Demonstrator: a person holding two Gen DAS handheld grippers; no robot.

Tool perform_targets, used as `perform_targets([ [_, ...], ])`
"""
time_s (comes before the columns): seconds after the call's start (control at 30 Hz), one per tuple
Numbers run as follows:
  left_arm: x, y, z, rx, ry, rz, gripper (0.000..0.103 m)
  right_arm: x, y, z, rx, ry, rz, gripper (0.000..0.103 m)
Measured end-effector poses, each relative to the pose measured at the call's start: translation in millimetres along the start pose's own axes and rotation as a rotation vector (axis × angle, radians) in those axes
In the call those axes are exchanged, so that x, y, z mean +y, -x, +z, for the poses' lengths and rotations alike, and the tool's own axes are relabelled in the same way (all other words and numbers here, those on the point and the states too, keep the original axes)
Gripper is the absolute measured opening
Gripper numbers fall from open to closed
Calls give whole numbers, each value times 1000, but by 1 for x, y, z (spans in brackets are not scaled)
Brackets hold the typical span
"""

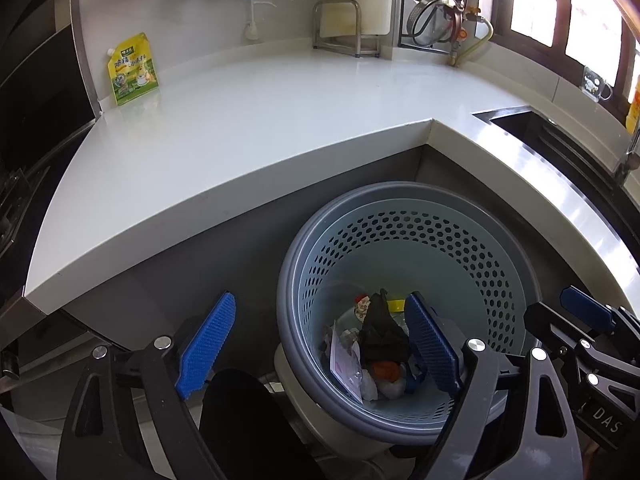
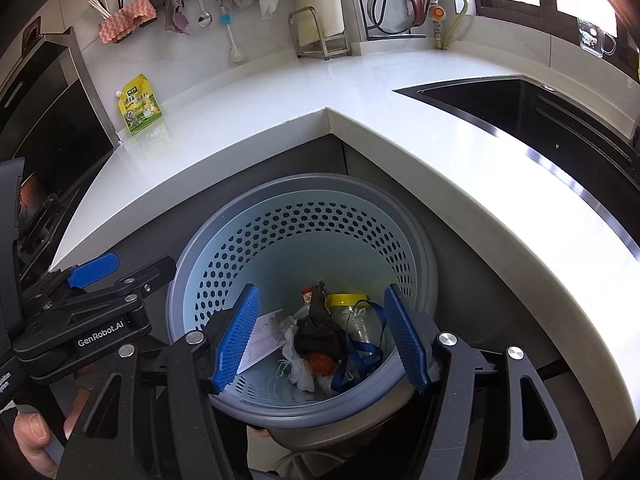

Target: Collect trash

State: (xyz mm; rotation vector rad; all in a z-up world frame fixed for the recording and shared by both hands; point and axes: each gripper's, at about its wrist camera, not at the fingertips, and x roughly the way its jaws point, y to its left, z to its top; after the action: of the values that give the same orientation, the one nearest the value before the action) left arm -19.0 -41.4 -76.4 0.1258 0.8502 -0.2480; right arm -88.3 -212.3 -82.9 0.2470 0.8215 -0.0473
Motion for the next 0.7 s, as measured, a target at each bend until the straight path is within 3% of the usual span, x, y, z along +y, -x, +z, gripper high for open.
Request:
perform_targets([
  [0.27,1,3,-1,-7,3,4,94,3,3,-1,-18,13,-18,66],
  [0.7,5,9,-1,-23,18,5,96,1,9,0,-37,17,-37,67],
])
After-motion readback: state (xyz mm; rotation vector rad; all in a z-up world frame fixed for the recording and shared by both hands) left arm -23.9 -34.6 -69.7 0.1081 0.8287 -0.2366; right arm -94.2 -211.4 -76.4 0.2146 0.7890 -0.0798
